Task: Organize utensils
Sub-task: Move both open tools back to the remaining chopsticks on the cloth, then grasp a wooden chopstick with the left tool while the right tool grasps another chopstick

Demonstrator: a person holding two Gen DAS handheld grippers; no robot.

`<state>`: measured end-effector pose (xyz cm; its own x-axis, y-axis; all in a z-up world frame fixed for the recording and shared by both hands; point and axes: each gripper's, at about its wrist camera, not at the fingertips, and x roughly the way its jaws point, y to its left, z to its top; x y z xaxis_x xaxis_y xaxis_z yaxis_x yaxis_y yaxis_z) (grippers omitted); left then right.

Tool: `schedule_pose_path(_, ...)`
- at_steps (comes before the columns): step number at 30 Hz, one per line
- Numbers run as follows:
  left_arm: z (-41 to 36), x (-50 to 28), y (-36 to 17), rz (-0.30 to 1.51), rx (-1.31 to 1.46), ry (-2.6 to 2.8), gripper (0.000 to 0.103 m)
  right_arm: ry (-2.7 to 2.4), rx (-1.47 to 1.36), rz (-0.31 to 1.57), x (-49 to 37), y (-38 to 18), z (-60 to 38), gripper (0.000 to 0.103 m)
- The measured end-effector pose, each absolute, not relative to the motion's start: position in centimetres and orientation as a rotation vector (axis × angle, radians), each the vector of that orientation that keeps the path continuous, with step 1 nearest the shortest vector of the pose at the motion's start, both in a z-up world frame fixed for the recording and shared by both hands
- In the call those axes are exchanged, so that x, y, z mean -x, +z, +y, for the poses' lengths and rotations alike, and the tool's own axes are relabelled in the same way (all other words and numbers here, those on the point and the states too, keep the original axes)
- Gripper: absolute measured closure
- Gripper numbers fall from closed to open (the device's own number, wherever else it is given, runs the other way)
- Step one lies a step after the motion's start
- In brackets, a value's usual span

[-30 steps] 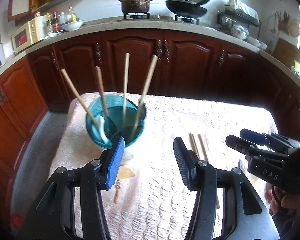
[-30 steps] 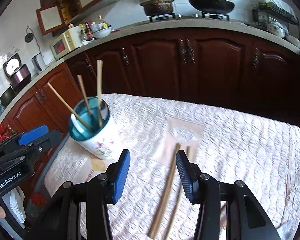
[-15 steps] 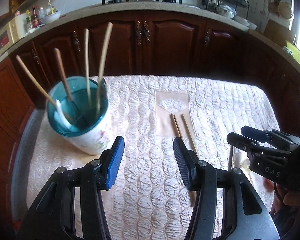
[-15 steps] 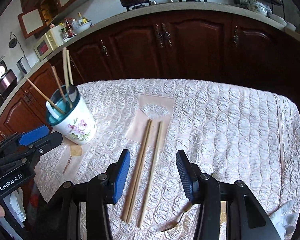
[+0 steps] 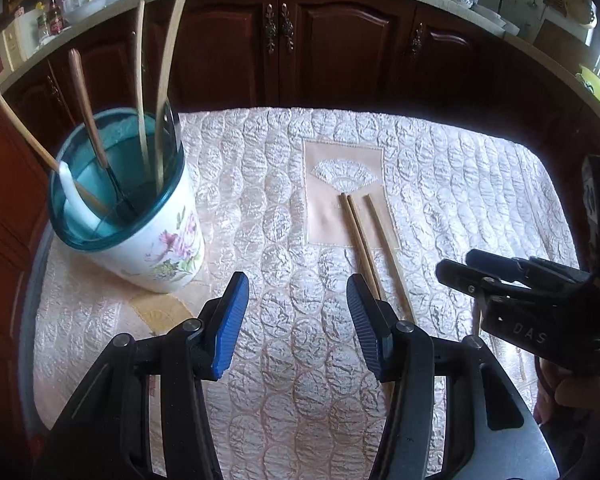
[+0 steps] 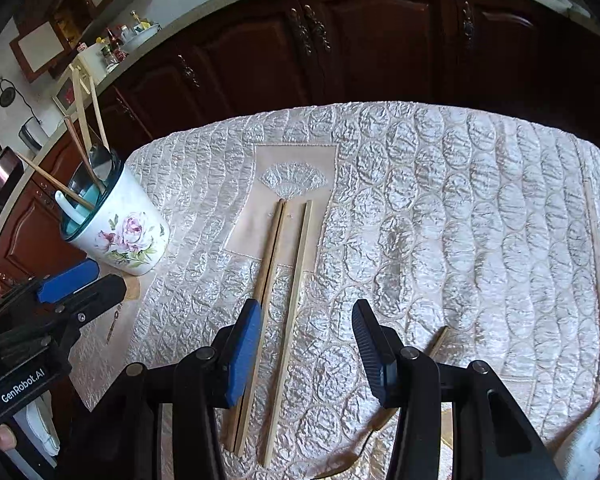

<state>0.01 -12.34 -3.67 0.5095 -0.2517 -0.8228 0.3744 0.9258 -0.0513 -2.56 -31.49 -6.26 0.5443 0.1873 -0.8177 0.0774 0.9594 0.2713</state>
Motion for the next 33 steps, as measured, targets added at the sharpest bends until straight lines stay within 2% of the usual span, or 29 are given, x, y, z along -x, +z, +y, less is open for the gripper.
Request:
schedule_pose_path(2, -12.3, -0.4, -4.4, 0.997, -0.124, -0.383, 0.053, 0.084, -0.302, 1.015, 1.8, -7.2, -31.3, 0.058)
schedule_pose_path(4, -12.2, -0.7, -5.2, 1.03, -0.114, -0.385, 0.053, 0.093, -0.303, 1.039, 0.9, -8.2, -31.1, 0.068)
schedule_pose_path(8, -12.1, -1.2, -6.0, 1.059, -0.09, -0.385, 0.053, 0.131, -0.313, 1.063, -0.4, -9.6, -30.2, 0.074)
schedule_pose_path(9, -12.3, -1.3, -6.1, 1.066, -0.085, -0.392, 0.053, 0.122, -0.3, 1.073, -0.8, -10.0, -30.0, 0.078)
schedule_pose_path(12, -12.8, -1.8, -6.5, 1.083, -0.064, -0.403, 0.053, 0.13, -0.304, 1.1, -1.5, -11.2, -29.6, 0.096)
schedule_pose_path(23, -17.4, -4.5, -9.6, 1.145, -0.022, -0.466, 0.053, 0.003, -0.406, 1.105, 0.5, -11.6, -34.5, 0.098)
schedule_pose_path(25, -18.2, -5.0, -10.6, 1.165, -0.04, -0.465, 0.059, 0.002, -0.41, 1.112, 0.5, -11.5, -34.7, 0.098)
schedule_pose_path(33, -18.7, -7.0, -11.8, 1.178, -0.044, -0.441, 0.061, 0.028, -0.441, 1.097, 0.7, -11.0, -35.7, 0.097)
